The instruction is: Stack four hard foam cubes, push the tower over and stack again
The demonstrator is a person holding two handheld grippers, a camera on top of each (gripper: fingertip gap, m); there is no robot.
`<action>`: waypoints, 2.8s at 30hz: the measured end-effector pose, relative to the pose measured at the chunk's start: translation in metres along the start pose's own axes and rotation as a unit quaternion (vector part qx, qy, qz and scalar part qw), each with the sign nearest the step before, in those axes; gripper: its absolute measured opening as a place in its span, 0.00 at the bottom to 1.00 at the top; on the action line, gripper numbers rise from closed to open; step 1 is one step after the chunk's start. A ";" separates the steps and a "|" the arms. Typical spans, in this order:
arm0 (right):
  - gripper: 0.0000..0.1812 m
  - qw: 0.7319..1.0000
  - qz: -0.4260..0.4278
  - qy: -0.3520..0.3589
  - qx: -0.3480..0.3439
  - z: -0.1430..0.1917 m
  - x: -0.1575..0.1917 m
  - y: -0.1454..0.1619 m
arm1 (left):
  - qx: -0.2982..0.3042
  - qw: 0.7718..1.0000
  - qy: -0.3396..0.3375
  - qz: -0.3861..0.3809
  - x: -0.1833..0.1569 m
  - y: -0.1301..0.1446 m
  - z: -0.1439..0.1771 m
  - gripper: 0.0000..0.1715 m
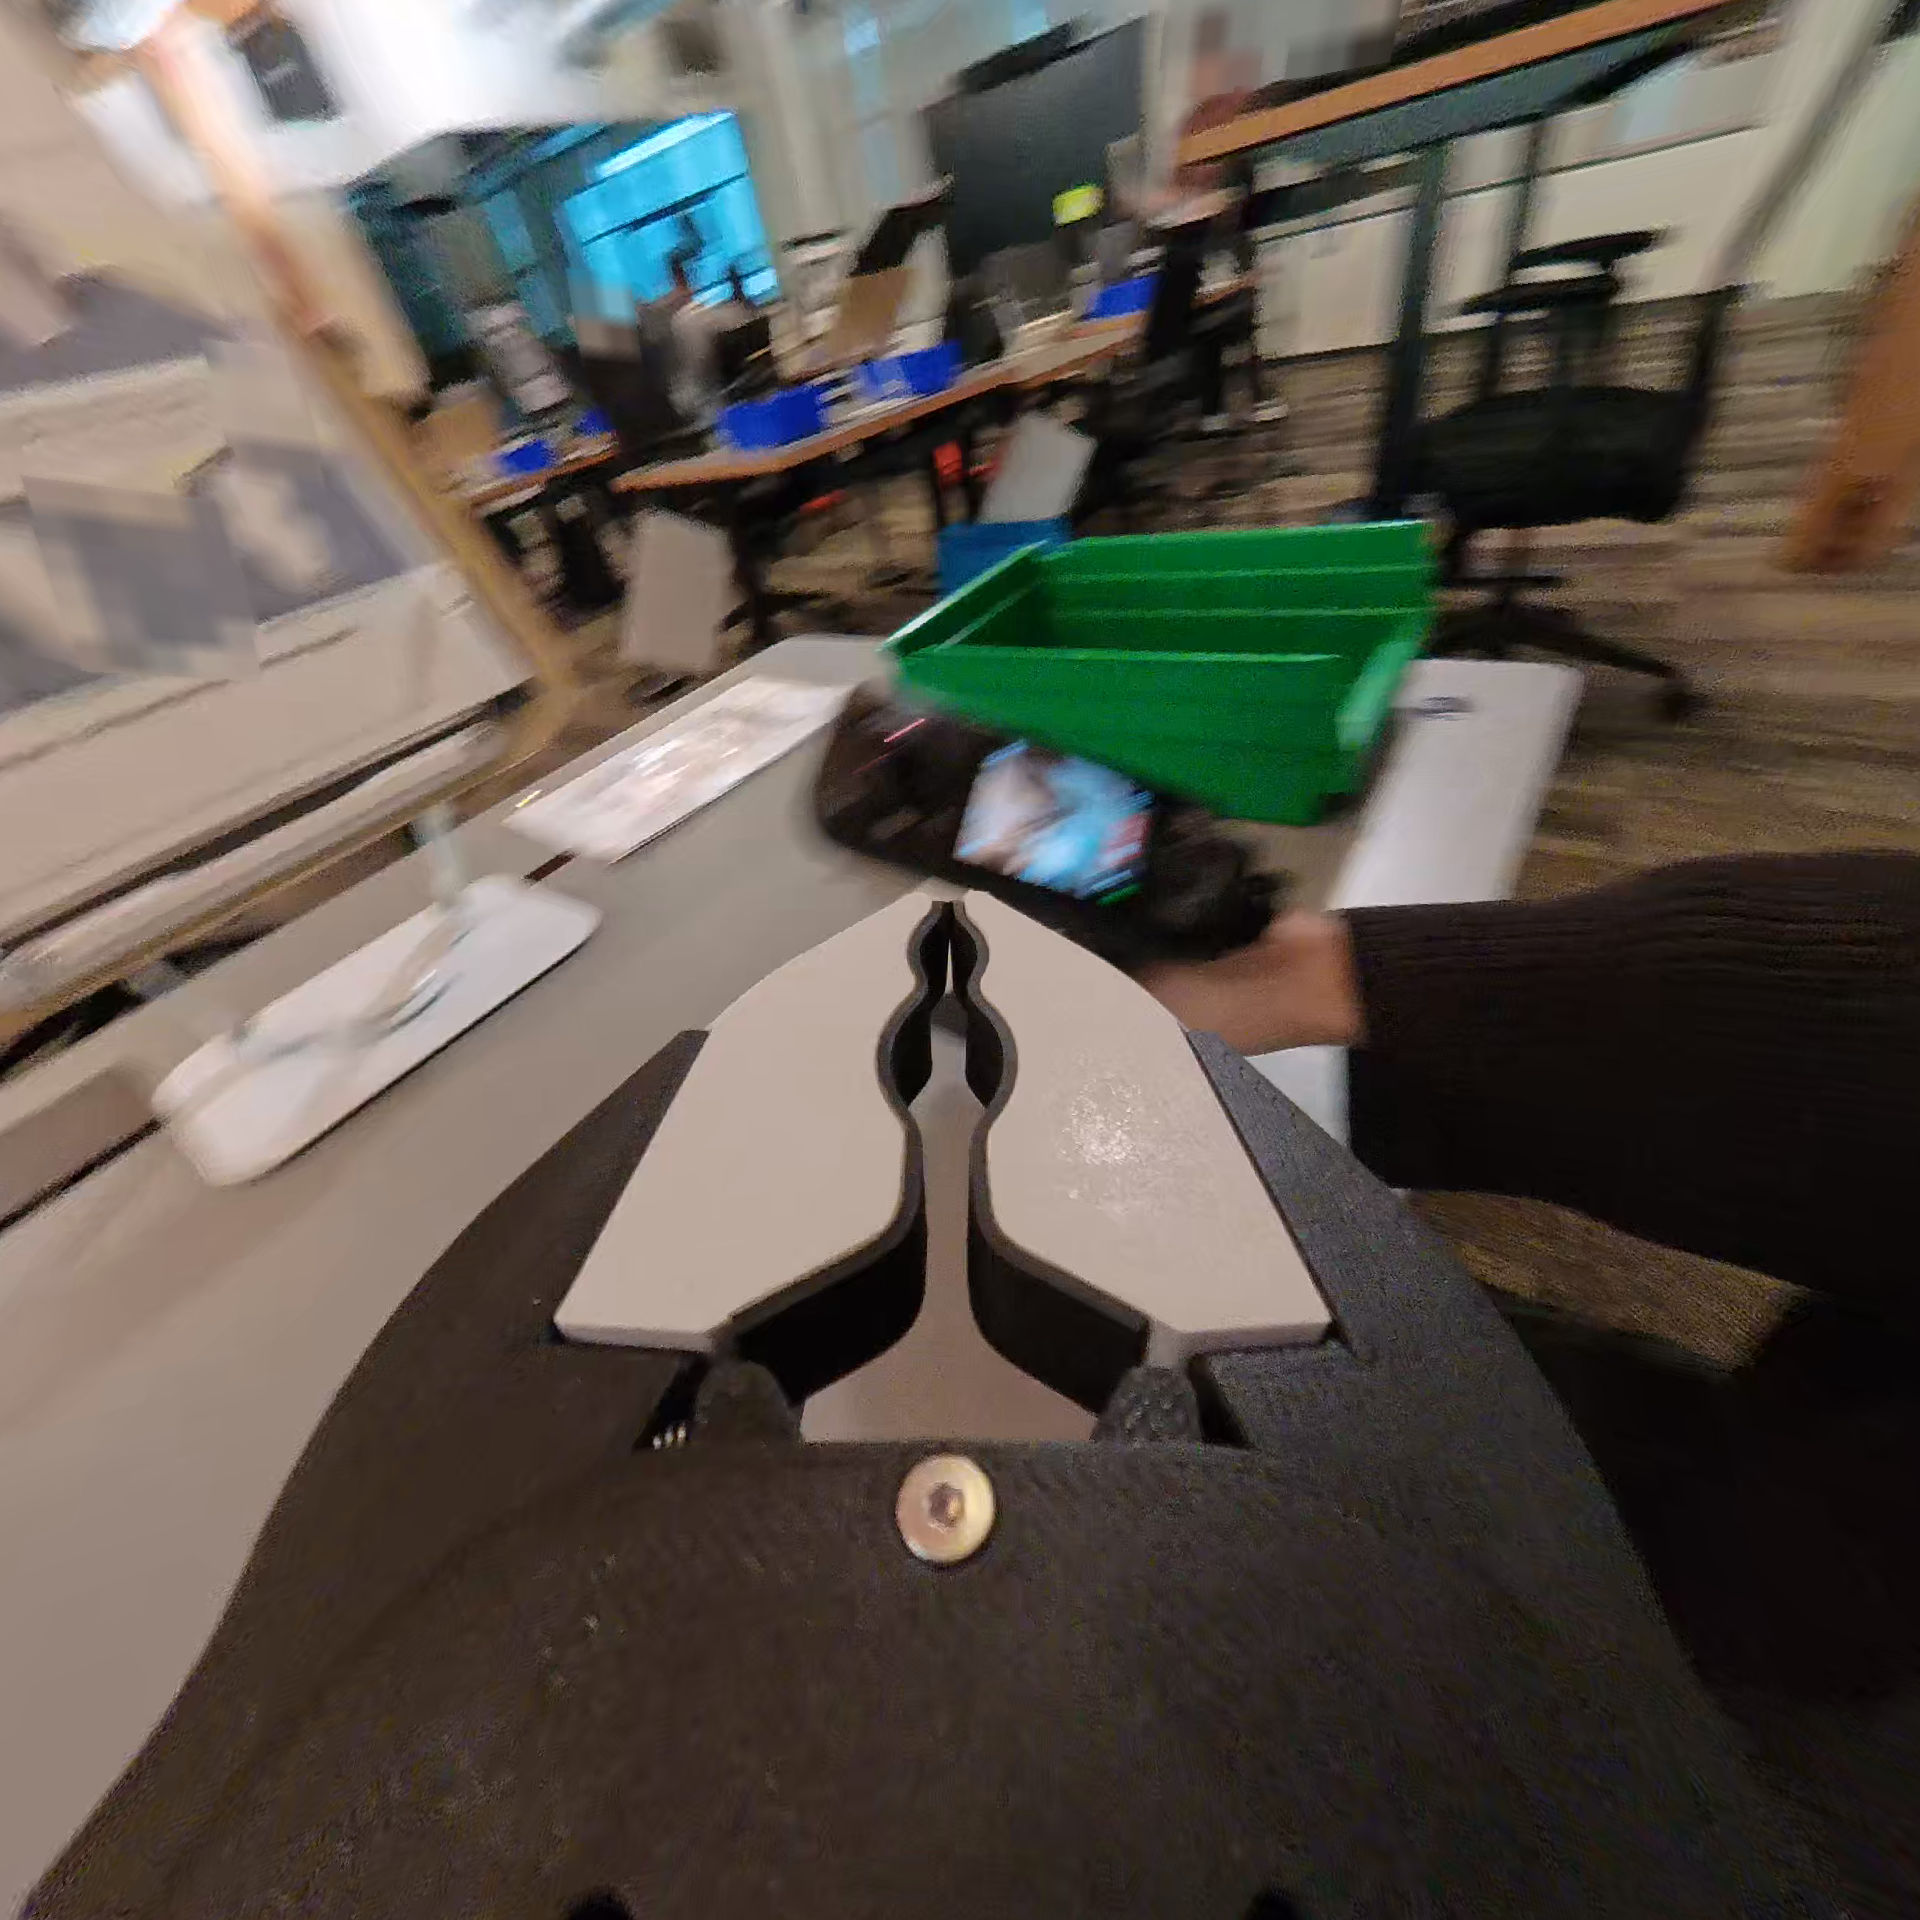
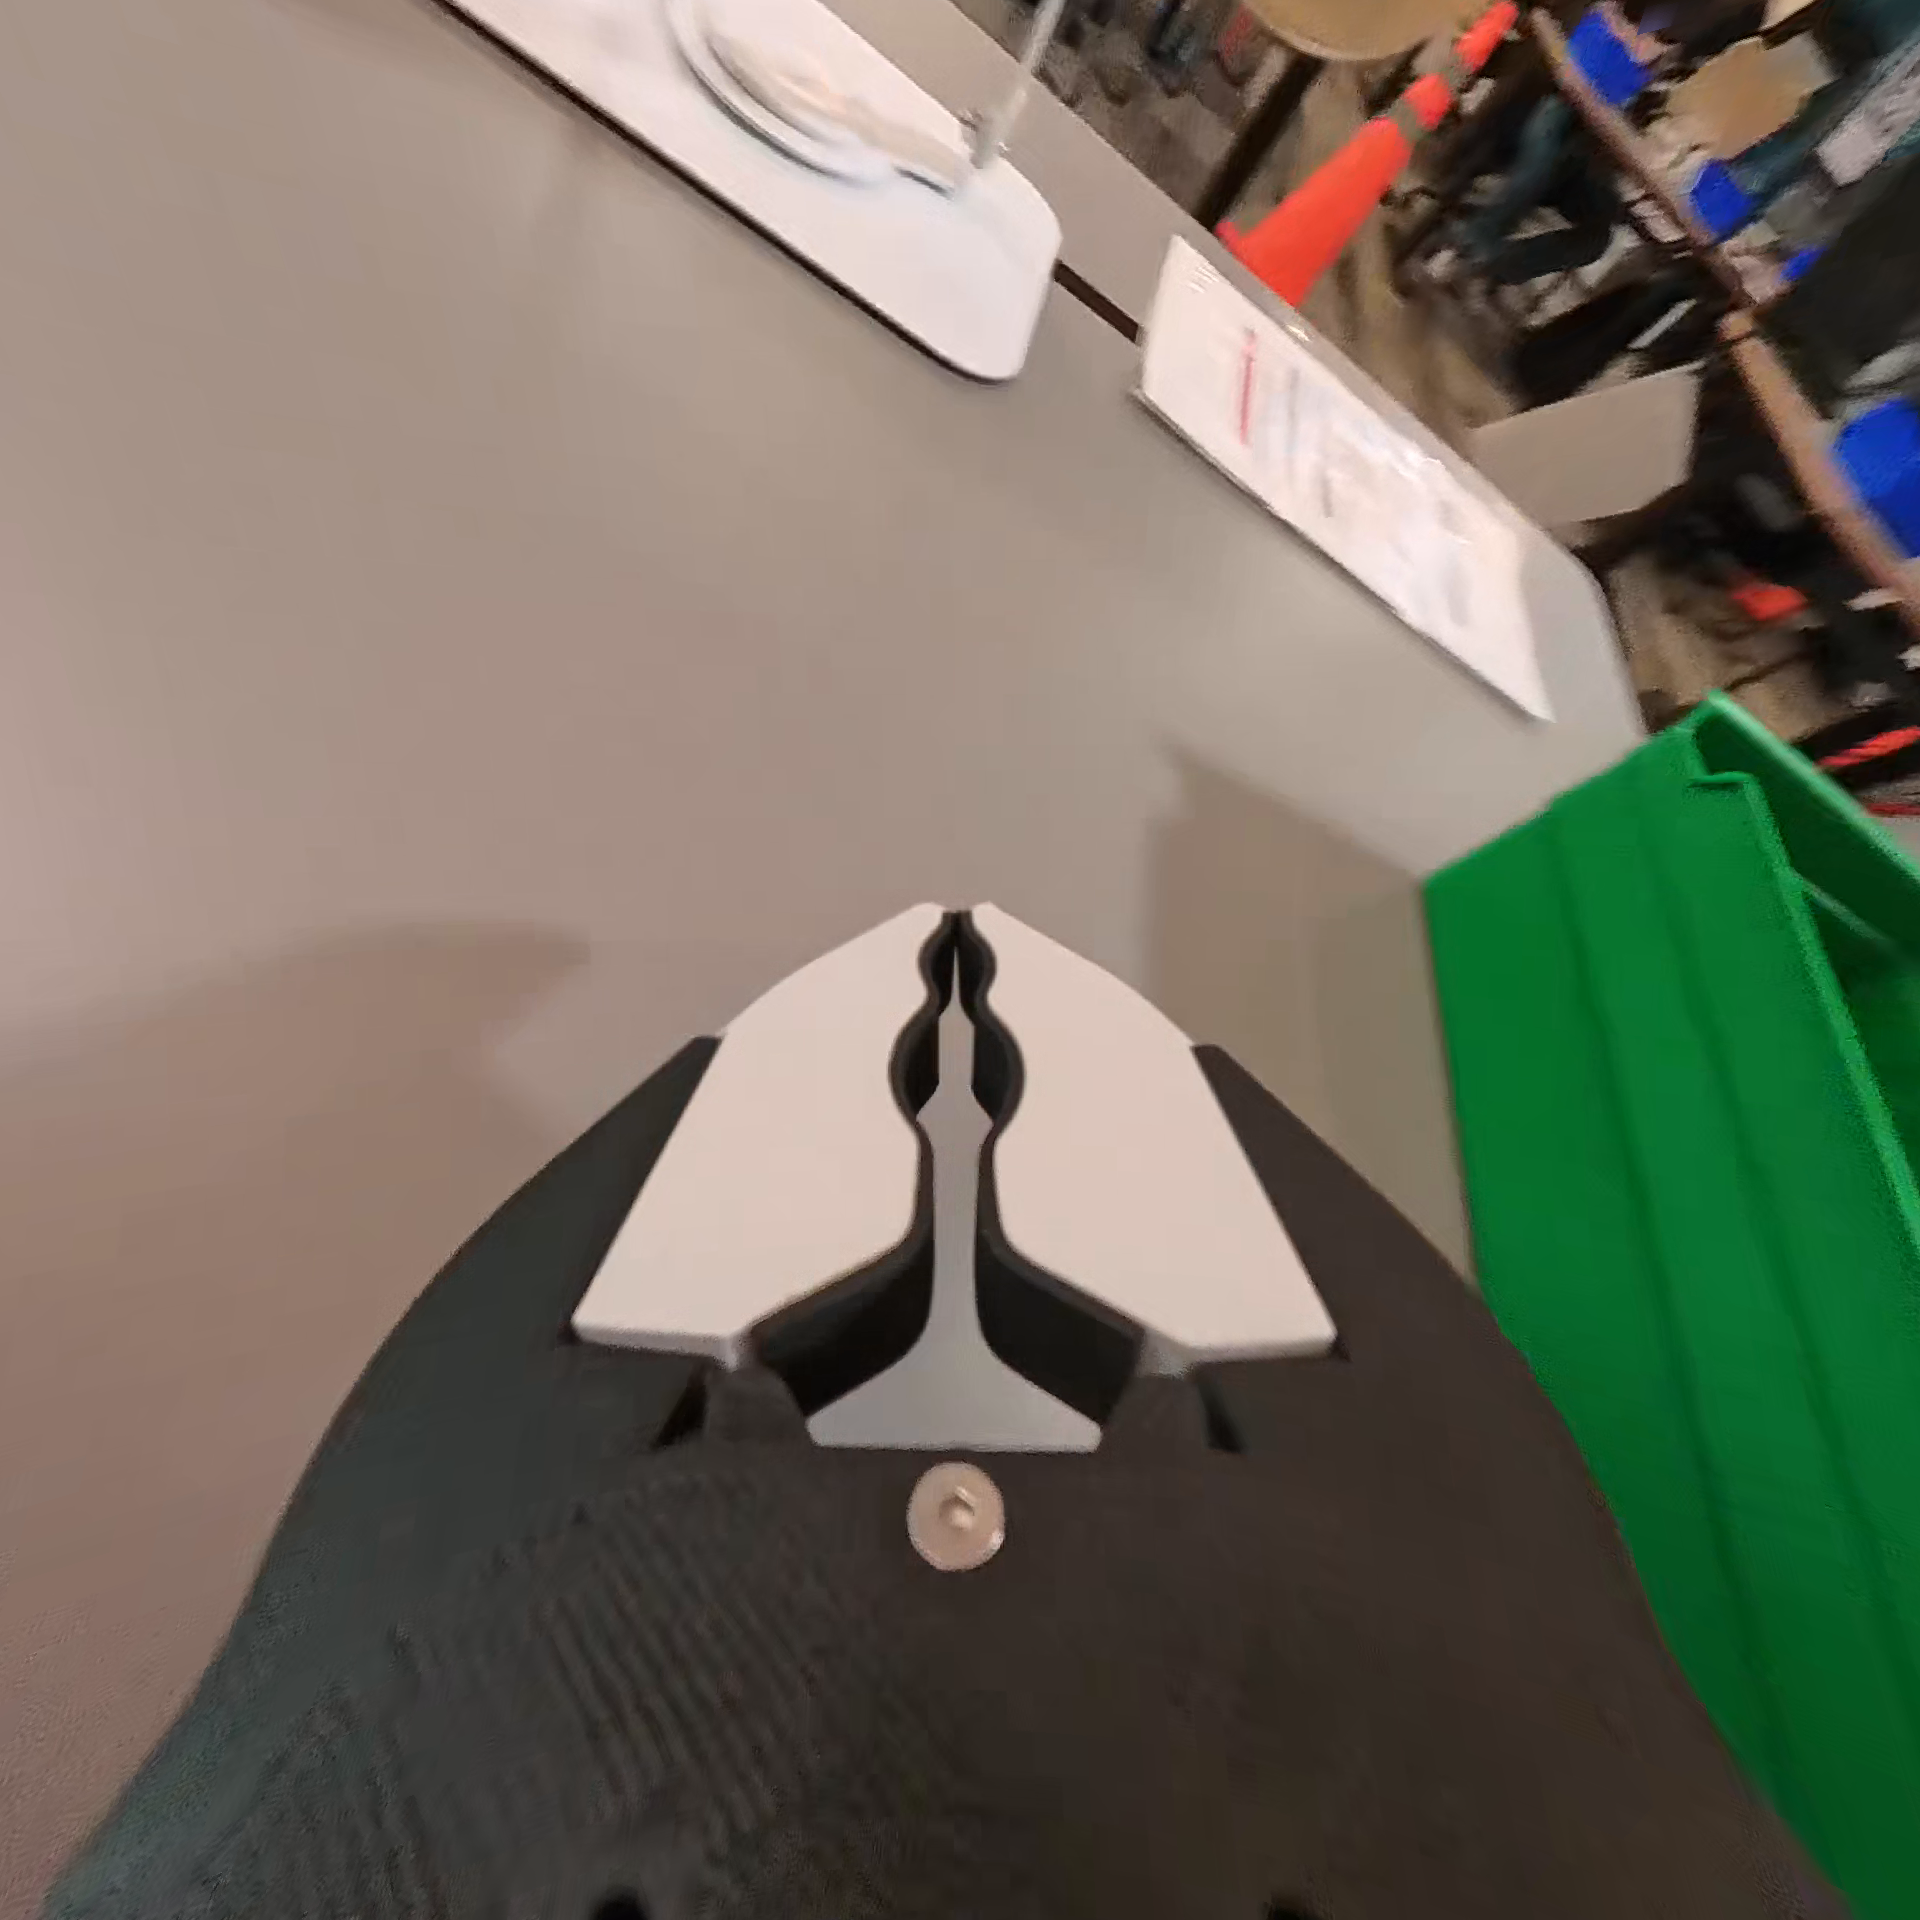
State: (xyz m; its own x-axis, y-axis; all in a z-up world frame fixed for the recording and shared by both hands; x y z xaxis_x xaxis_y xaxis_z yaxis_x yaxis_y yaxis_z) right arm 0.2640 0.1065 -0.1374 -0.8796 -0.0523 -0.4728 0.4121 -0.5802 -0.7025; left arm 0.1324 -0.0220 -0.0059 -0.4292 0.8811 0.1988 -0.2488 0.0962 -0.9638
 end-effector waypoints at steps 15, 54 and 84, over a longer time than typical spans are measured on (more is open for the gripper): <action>0.00 0.987 0.143 0.073 -0.028 0.019 0.034 -0.011 | 0.014 0.989 0.108 -0.102 -0.121 0.007 -0.014 0.01; 0.11 0.989 -0.007 -0.148 -0.023 0.023 0.050 -0.009 | 0.119 0.960 -0.135 0.214 0.149 0.129 0.011 0.31; 0.41 0.926 0.008 -0.362 -0.110 0.072 0.127 -0.051 | 0.264 0.927 -0.214 0.159 0.159 0.176 0.031 0.43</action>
State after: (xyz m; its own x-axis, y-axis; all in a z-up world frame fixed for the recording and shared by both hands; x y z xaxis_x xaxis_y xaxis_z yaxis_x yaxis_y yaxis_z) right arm 0.1145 0.0710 -0.1234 -0.7693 -0.6361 -0.0593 0.3940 -0.3993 -0.8279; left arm -0.0067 0.1207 -0.1386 -0.8309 0.5504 0.0811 -0.3927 -0.4771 -0.7862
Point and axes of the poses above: each gripper's, where its closed fingertips meet, z back along the fingers, y out of its underside, x = y × z across the jaws, the point moved 2 cm from there along z, back along the fingers, and after that the axes turned 4 degrees about x, right-handed, at the moved point
